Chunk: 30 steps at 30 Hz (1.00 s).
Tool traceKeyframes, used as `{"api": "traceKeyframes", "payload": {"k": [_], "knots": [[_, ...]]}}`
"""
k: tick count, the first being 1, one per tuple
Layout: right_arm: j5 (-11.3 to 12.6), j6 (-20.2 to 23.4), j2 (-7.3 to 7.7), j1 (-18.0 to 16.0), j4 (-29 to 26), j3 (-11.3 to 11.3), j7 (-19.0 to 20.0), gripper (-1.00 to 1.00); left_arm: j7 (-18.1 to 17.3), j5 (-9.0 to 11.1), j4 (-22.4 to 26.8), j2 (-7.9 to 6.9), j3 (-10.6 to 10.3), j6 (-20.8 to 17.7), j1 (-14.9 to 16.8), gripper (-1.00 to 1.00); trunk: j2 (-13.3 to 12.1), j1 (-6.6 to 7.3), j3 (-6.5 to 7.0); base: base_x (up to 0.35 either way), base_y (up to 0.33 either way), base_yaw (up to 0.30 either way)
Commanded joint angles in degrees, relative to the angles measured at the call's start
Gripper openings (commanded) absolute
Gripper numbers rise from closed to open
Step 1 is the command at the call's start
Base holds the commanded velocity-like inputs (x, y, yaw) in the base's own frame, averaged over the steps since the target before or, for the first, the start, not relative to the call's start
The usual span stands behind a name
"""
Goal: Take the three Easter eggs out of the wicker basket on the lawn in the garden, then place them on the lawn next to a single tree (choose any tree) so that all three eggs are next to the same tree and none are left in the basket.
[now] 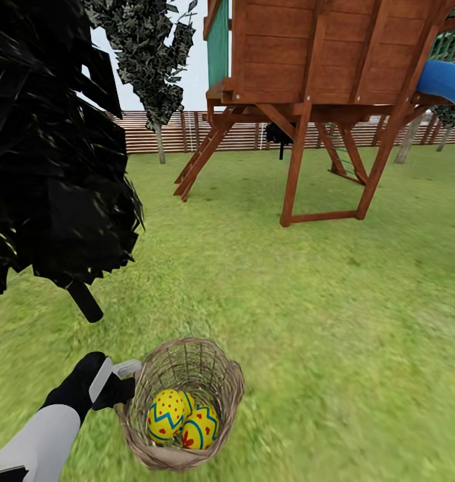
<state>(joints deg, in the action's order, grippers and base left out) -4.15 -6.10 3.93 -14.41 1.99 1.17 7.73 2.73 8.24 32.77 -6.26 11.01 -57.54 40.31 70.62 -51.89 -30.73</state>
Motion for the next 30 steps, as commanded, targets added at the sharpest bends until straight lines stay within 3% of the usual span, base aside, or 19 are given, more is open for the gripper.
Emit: {"api": "traceKeyframes", "payload": {"k": [1, 30], "knots": [[-0.43, -0.39, 0.02, -0.09, 0.21, 0.15, 0.1, 1.0, 0.26, 1.25, 0.09, 0.02, 0.15, -0.21, 0.03, -1.0, 0.03, -0.03, -0.05, 0.324, 0.0, 0.0], [-0.43, -0.41, 0.02, -0.09, 0.21, 0.15, 0.1, 1.0, 0.27, 1.25, 0.04, 0.02, 0.15, -0.21, 0.03, -1.0, 0.03, -0.03, -0.05, 0.324, 0.0, 0.0]]}}
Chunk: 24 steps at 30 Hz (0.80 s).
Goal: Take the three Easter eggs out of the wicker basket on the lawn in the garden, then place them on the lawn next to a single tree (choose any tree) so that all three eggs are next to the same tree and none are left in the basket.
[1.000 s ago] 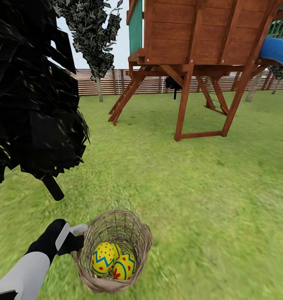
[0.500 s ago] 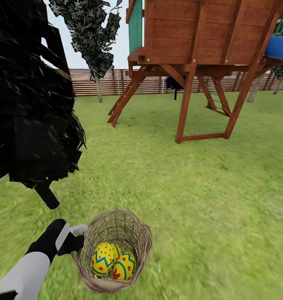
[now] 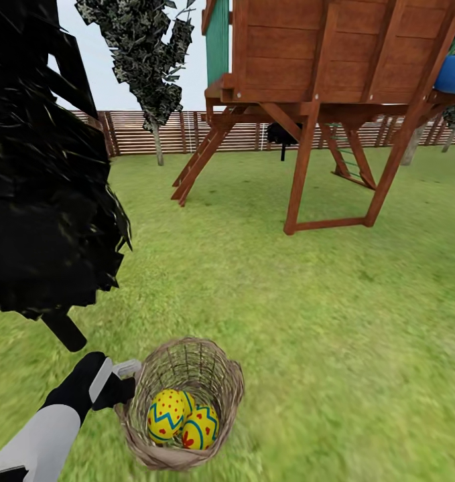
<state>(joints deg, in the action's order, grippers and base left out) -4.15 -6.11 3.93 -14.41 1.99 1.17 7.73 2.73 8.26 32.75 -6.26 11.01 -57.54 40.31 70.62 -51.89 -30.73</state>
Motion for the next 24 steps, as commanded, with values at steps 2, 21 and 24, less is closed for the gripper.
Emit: {"api": "traceKeyframes", "payload": {"k": [2, 21, 24], "knots": [[-0.43, -0.38, 0.02, -0.09, 0.21, 0.15, 0.1, 1.0, 0.26, 1.23, 0.04, 0.01, 0.16, -0.21, 0.03, -1.0, 0.03, -0.03, -0.05, 0.324, 0.0, 0.0], [-0.43, -0.38, 0.02, -0.09, 0.21, 0.15, 0.1, 1.0, 0.28, 1.23, -0.06, -0.05, 0.16, -0.16, 0.03, -1.0, 0.03, -0.03, -0.05, 0.324, 0.0, 0.0], [-0.49, -0.33, -0.14, -0.09, 0.21, 0.15, 0.16, 1.0, 0.3, 1.23, -0.05, -0.14, 0.16, -0.12, 0.03, -1.0, 0.03, -0.03, -0.05, 0.324, 0.0, 0.0]]}}
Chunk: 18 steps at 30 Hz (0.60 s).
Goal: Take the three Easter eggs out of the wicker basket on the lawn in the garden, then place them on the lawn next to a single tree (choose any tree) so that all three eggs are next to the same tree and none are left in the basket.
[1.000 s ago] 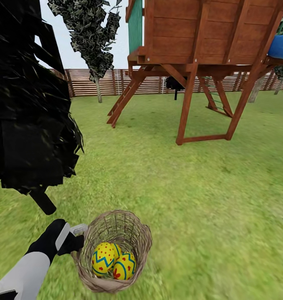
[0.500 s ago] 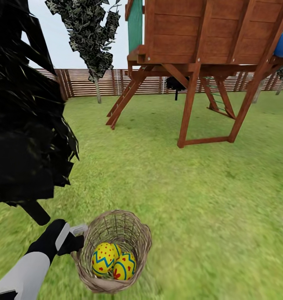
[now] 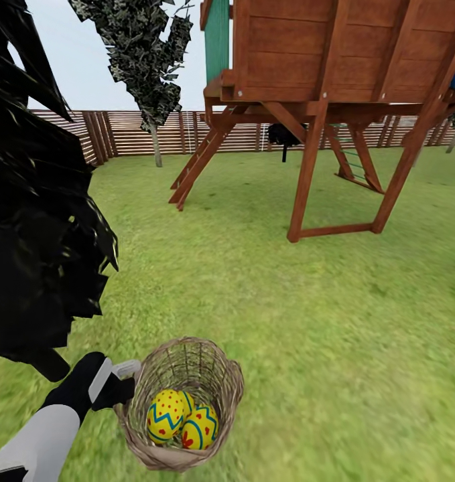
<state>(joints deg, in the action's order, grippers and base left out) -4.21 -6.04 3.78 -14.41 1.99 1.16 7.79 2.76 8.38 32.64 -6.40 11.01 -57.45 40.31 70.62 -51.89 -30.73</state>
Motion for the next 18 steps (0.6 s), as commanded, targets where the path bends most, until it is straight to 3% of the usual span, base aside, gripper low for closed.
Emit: {"api": "traceKeyframes", "payload": {"k": [1, 15, 18], "knots": [[-0.42, -0.38, 0.01, -0.09, 0.29, 0.15, 0.11, 1.0, 0.25, 1.11, 0.06, 0.05, 0.15, -0.21, 0.03, -1.0, 0.03, -0.03, -0.05, 0.324, 0.0, 0.0], [-0.1, -0.31, 0.08, -0.09, 0.82, 0.16, 0.35, 1.0, 0.28, 1.11, 0.06, 0.09, 0.15, -0.26, 0.03, -1.0, 0.03, -0.03, -0.05, 0.324, 0.0, 0.0], [-0.06, 0.04, 0.09, -0.09, 0.82, 0.16, 0.63, 1.0, 0.28, 1.11, 0.06, 0.08, 0.15, -0.29, 0.03, -1.0, 0.03, -0.03, -0.05, 0.324, 0.0, -0.195]]}}
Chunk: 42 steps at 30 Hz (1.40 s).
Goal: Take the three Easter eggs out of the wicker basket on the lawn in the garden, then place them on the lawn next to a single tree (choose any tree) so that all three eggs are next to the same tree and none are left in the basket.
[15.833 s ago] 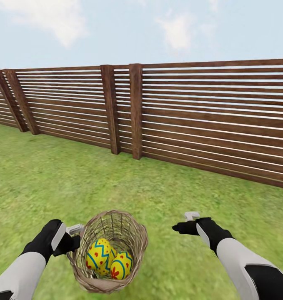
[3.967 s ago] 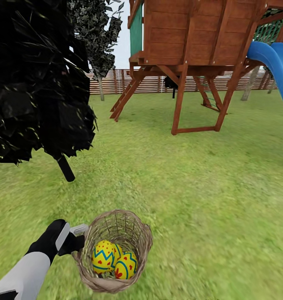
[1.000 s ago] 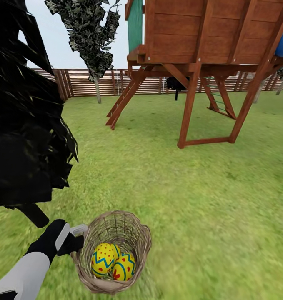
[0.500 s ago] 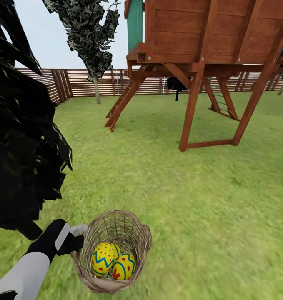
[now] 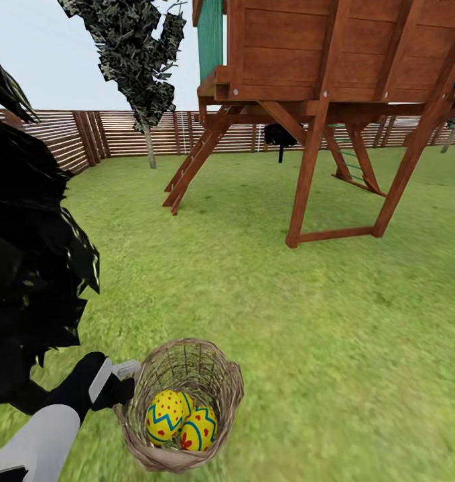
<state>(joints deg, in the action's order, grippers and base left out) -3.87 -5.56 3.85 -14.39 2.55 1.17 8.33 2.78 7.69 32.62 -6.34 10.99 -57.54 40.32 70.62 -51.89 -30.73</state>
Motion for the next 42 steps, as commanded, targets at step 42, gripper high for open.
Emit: {"api": "traceKeyframes", "payload": {"k": [42], "knots": [[-1.11, -0.95, 0.46, -0.11, 0.09, 0.06, -0.42, 1.0, 0.3, 1.8, 0.15, -0.08, 0.17, -0.12, 0.02, -1.0, 0.03, -0.03, -0.05, 0.324, 0.0, -0.035]]}}
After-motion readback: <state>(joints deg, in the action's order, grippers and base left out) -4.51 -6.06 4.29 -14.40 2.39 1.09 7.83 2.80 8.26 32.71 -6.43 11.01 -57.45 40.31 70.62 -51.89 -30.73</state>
